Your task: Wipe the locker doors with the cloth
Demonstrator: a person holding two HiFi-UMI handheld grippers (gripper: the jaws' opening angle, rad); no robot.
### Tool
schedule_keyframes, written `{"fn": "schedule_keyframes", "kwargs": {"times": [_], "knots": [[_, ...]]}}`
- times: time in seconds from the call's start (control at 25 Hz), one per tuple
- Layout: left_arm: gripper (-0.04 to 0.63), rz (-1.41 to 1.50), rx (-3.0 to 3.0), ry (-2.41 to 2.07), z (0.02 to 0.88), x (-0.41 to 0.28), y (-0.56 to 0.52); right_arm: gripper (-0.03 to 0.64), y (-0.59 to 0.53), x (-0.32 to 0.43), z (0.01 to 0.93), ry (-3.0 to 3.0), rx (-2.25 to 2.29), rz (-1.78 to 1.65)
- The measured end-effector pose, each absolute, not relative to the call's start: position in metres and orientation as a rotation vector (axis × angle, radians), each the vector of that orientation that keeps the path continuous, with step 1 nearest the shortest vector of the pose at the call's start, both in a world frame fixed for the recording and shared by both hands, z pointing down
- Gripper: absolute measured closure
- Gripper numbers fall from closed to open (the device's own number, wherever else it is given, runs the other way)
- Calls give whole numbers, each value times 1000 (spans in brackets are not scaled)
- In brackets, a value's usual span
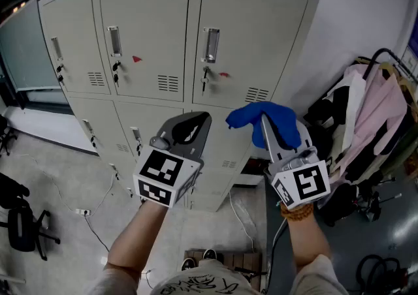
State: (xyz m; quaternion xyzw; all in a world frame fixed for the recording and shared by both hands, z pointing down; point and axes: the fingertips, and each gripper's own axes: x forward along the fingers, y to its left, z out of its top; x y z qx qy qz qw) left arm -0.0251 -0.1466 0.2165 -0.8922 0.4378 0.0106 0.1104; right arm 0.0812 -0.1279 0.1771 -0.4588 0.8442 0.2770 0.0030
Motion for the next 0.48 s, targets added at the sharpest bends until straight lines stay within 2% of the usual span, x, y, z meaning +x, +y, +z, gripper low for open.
{"fn": "schedule_keyframes", "kwargs": {"times": [0.48], "knots": [[594,95,-2559,1351,81,-23,-235,586,-239,21,20,2493,-1244,1182]]}}
